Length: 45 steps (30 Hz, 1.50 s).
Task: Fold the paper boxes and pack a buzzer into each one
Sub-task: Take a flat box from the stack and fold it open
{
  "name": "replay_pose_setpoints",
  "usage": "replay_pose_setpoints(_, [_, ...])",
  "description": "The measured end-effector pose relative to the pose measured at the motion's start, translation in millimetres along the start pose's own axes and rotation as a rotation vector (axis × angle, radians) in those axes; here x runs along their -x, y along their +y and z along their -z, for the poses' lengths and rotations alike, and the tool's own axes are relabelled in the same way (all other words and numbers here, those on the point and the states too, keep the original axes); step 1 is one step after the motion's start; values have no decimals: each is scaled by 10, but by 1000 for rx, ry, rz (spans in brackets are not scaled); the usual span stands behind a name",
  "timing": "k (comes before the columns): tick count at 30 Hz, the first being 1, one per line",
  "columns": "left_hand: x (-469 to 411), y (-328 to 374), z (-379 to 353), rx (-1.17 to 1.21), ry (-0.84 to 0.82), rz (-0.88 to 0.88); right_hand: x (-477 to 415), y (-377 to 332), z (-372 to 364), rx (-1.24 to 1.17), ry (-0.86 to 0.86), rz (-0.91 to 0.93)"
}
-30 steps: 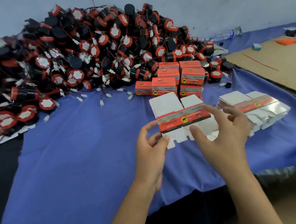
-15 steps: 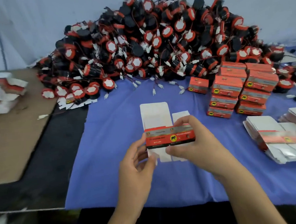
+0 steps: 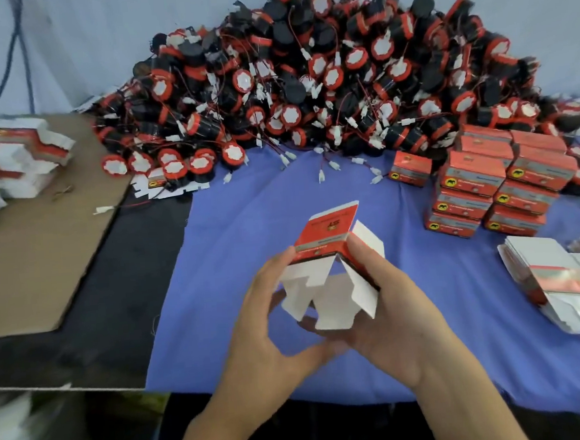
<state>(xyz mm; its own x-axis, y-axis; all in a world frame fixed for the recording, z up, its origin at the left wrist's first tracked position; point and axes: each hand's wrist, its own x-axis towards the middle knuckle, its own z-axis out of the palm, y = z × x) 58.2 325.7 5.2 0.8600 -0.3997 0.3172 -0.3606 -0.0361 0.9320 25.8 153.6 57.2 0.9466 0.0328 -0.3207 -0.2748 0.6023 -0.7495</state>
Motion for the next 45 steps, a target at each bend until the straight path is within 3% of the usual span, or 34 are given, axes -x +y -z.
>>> replay_pose_setpoints(3, [-49,-20,-3,12,164,-117,21,75,-21,-95,-21,-116])
replay_pose_setpoints(6, [-72,12,90,-4,144,-161,73,124,-4,-135,65,-183])
replay_pose_setpoints(10, [-106,126,198,-151,51,-204,112,39,29,115,396,81])
replay_pose_setpoints(12, [-124,188,258,-183,-13,-207,143,-79,77,98,231,156])
replay_pose_setpoints(14, [-138,253,319,-205,-94,-210,186,-215,120,134,14,104])
replay_pose_setpoints(20, [-156,429,414,-181,-148,-177,243,-283,193,242,-133,113])
replay_pose_setpoints(28, [-158,499,473,-204,-161,-81,254,-150,142,413,-28,101])
replay_pose_setpoints(33, [-137,482,370,-180,-157,-132,256,-107,116,483,21,159])
replay_pose_setpoints(37, [-131,447,358,-22,-256,-89,288,-130,138,551,93,208])
replay_pose_setpoints(39, [-136,421,351,64,-184,-53,323,-153,131,559,94,217])
replay_pose_setpoints(45, [-139,368,140,-63,23,-52,371,-2,-13,853,230,350])
